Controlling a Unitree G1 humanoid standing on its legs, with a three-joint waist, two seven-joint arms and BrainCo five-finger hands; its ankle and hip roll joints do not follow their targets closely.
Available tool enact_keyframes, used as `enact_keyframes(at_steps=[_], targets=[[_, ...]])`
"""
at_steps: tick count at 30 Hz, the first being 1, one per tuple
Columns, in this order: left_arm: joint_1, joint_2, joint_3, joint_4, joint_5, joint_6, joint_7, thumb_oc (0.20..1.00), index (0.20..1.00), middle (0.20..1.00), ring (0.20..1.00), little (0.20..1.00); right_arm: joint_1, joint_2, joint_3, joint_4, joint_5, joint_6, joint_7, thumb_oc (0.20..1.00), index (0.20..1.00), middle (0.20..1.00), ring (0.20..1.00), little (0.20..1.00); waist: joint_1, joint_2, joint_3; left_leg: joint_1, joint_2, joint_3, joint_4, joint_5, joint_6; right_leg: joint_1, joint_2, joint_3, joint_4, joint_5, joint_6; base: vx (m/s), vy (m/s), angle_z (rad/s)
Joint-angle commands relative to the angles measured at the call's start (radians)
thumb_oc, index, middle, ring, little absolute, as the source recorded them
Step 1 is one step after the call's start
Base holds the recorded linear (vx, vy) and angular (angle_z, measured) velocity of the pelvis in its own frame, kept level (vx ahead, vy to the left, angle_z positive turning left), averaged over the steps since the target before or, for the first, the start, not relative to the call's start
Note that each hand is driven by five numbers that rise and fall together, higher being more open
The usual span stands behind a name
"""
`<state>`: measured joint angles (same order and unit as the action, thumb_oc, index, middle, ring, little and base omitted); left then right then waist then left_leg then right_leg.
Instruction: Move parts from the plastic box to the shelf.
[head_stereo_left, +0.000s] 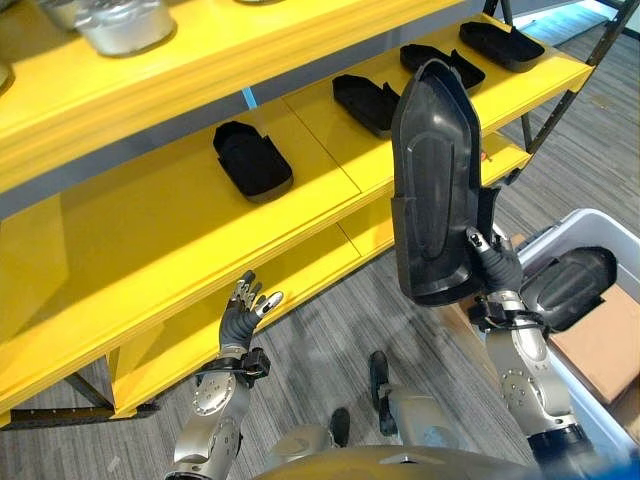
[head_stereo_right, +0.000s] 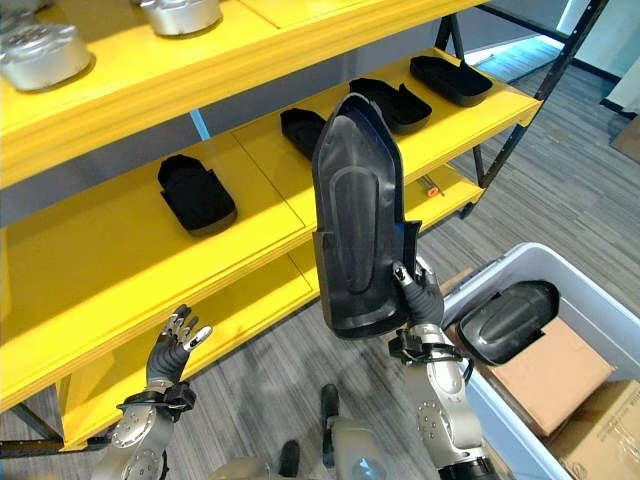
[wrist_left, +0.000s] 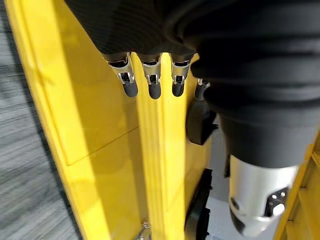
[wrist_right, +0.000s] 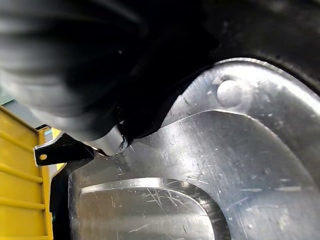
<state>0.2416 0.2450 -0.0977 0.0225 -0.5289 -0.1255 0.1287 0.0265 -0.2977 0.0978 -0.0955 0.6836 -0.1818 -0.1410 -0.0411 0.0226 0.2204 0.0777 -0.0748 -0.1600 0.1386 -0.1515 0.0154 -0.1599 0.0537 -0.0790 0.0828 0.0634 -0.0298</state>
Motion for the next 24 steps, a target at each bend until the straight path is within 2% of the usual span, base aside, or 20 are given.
enact_keyframes(at_steps=[1,2,3,4,5,6,7,8,9,10,11,12,13,14,15,17,19,23,24], targets=[[-0.004,0.036,0.036,-0.045,-0.023,-0.053,-0.012,1.0,1.0,1.0,1.0,1.0,-0.062,-0.006,-0.018,-0.094,0.03,-0.08,0.023,0.2,0.2,0.2,0.2,0.2,-0.014,-0.03,-0.012,-0.108,-0.079,0.13,0.185,0.082,-0.06,0.11,-0.033,-0.01,-0.076,-0.019,0.081,0.03,-0.003,0.47],[-0.004,0.036,0.036,-0.045,-0.023,-0.053,-0.012,1.0,1.0,1.0,1.0,1.0,-0.062,-0.006,-0.018,-0.093,0.03,-0.08,0.023,0.2,0.2,0.2,0.2,0.2,-0.016,-0.029,-0.012,-0.115,-0.078,0.129,0.195,0.078,-0.06,0.109,-0.031,-0.012,-0.075,-0.019,0.081,0.03,-0.006,0.44],[-0.004,0.035,0.036,-0.045,-0.023,-0.052,-0.014,1.0,1.0,1.0,1.0,1.0,-0.057,-0.009,-0.025,-0.095,0.032,-0.078,0.022,0.2,0.2,0.2,0.2,0.2,-0.013,-0.029,-0.001,-0.143,-0.073,0.141,0.262,0.102,-0.086,0.117,-0.038,-0.025,-0.069,-0.028,0.074,-0.03,-0.019,0.56],[-0.007,0.037,0.037,-0.047,-0.024,-0.05,-0.012,1.0,1.0,1.0,1.0,1.0,-0.051,-0.011,-0.035,-0.099,0.031,-0.079,0.019,0.2,0.2,0.2,0.2,0.2,-0.011,-0.035,0.02,-0.187,-0.03,0.179,0.336,0.128,-0.102,0.124,-0.054,-0.041,-0.057,-0.042,0.065,0.03,0.002,0.77],[-0.004,0.042,0.045,-0.048,-0.035,-0.038,-0.014,1.0,1.0,1.0,1.0,1.0,-0.041,-0.006,-0.054,-0.097,0.032,-0.083,0.004,0.2,0.2,0.2,0.2,0.2,-0.021,-0.056,0.016,-0.184,0.108,0.23,0.283,0.096,-0.056,0.13,-0.093,-0.054,-0.048,-0.056,0.071,0.05,0.007,0.72],[-0.003,0.042,0.045,-0.048,-0.035,-0.038,-0.014,1.0,1.0,1.0,1.0,1.0,-0.04,-0.006,-0.054,-0.098,0.032,-0.083,0.004,0.2,0.2,0.2,0.2,0.2,-0.019,-0.056,0.018,-0.177,0.109,0.232,0.281,0.094,-0.056,0.133,-0.093,-0.052,-0.047,-0.058,0.072,0.08,0.06,0.81],[0.0,0.045,0.047,-0.054,-0.03,-0.037,-0.01,1.0,1.0,1.0,1.0,1.0,-0.039,-0.002,-0.056,-0.096,0.027,-0.086,-0.003,0.2,0.2,0.2,0.2,0.2,-0.017,-0.06,0.017,-0.175,0.16,0.222,0.222,0.111,-0.054,0.133,-0.105,-0.051,-0.04,-0.068,0.076,0.11,0.143,0.62],[0.01,0.049,0.049,-0.065,-0.025,-0.038,0.006,1.0,1.0,1.0,1.0,1.0,-0.04,-0.001,-0.053,-0.088,0.02,-0.085,-0.02,0.2,0.2,0.2,0.2,0.2,-0.013,-0.052,0.014,-0.139,0.262,0.183,0.015,0.193,-0.075,0.123,-0.111,-0.035,-0.005,-0.106,0.088,0.11,0.229,0.53],[0.007,0.047,0.049,-0.068,-0.026,-0.04,0.017,1.0,1.0,1.0,1.0,1.0,-0.044,0.0,-0.048,-0.079,0.02,-0.088,-0.027,0.2,0.2,0.2,0.2,0.2,-0.014,-0.041,0.015,-0.143,0.322,0.174,-0.044,0.253,-0.091,0.11,-0.116,-0.031,0.025,-0.122,0.092,0.1,0.18,0.09],[0.007,0.047,0.049,-0.068,-0.026,-0.04,0.017,1.0,1.0,1.0,1.0,1.0,-0.045,-0.001,-0.048,-0.078,0.021,-0.088,-0.027,0.2,0.2,0.2,0.2,0.2,-0.014,-0.041,0.016,-0.135,0.323,0.175,-0.059,0.262,-0.094,0.107,-0.115,-0.031,0.033,-0.128,0.09,0.06,0.282,-0.11],[-0.008,0.051,0.05,-0.066,-0.026,-0.044,0.028,1.0,1.0,1.0,1.0,1.0,-0.066,-0.003,-0.039,-0.066,0.02,-0.091,-0.041,0.2,0.2,0.2,0.2,0.2,-0.01,-0.015,0.024,-0.134,0.391,0.181,-0.13,0.355,-0.126,0.069,-0.13,-0.033,0.12,-0.163,0.099,0.05,0.271,-0.06],[-0.017,0.052,0.052,-0.064,-0.032,-0.045,0.027,1.0,1.0,1.0,1.0,1.0,-0.073,-0.002,-0.033,-0.07,0.022,-0.089,-0.038,0.2,0.2,0.2,0.2,0.2,-0.009,-0.009,0.025,-0.111,0.391,0.2,-0.134,0.321,-0.127,0.047,-0.138,-0.041,0.158,-0.174,0.105,0.04,0.463,-0.06],[-0.032,0.064,0.05,-0.058,-0.031,-0.051,0.025,1.0,1.0,1.0,1.0,1.0,-0.079,0.0,-0.027,-0.08,0.013,-0.088,-0.028,0.2,0.2,0.2,0.2,0.2,-0.006,0.006,0.03,-0.112,0.391,0.236,-0.145,0.288,-0.145,0.016,-0.154,-0.044,0.205,-0.184,0.117,0.0,0.257,-0.28],[-0.032,0.064,0.05,-0.058,-0.031,-0.051,0.025,1.0,1.0,1.0,1.0,1.0,-0.079,0.0,-0.027,-0.08,0.013,-0.088,-0.028,0.2,0.2,0.2,0.2,0.2,-0.006,0.006,0.03,-0.113,0.391,0.236,-0.144,0.288,-0.145,0.015,-0.154,-0.044,0.205,-0.184,0.117,0.05,0.391,-0.36],[-0.04,0.075,0.041,-0.068,-0.036,-0.055,0.015,1.0,1.0,1.0,1.0,1.0,-0.074,0.005,-0.03,-0.087,0.009,-0.085,-0.029,0.2,0.2,0.2,0.2,0.2,0.008,0.005,0.049,-0.145,0.353,0.227,-0.089,0.253,-0.141,0.027,-0.204,-0.064,0.221,-0.176,0.137,0.08,0.293,-0.1],[-0.038,0.081,0.04,-0.071,-0.032,-0.054,0.012,1.0,1.0,1.0,1.0,1.0,-0.067,0.011,-0.028,-0.086,0.014,-0.082,-0.026,0.2,0.2,0.2,0.2,0.2,0.007,0.0,0.058,-0.149,0.34,0.224,-0.073,0.239,-0.14,0.041,-0.22,-0.074,0.22,-0.176,0.143,0.07,0.245,0.4],[-0.057,0.108,0.037,-0.068,-0.024,-0.053,0.01,1.0,1.0,1.0,1.0,1.0,-0.052,0.027,-0.022,-0.075,0.029,-0.07,-0.015,0.2,0.2,0.2,0.2,0.2,0.026,-0.013,0.085,-0.194,0.279,0.212,0.018,0.183,-0.137,0.083,-0.279,-0.103,0.181,-0.155,0.174,0.04,0.267,0.64],[-0.068,0.119,0.04,-0.067,-0.027,-0.056,0.02,1.0,1.0,1.0,1.0,1.0,-0.057,0.044,0.0,-0.049,0.039,-0.065,-0.012,0.2,0.2,0.2,0.2,0.2,0.041,-0.022,0.095,-0.226,0.248,0.206,0.066,0.152,-0.133,0.108,-0.31,-0.122,0.142,-0.138,0.186,0.04,0.188,0.62],[-0.071,0.124,0.048,-0.068,-0.027,-0.057,0.03,1.0,1.0,1.0,1.0,1.0,-0.063,0.042,0.029,-0.035,0.029,-0.048,0.002,0.2,0.2,0.2,0.2,0.2,0.057,-0.034,0.098,-0.242,0.231,0.203,0.092,0.133,-0.123,0.12,-0.325,-0.126,0.12,-0.126,0.194,0.04,0.112,0.47]])
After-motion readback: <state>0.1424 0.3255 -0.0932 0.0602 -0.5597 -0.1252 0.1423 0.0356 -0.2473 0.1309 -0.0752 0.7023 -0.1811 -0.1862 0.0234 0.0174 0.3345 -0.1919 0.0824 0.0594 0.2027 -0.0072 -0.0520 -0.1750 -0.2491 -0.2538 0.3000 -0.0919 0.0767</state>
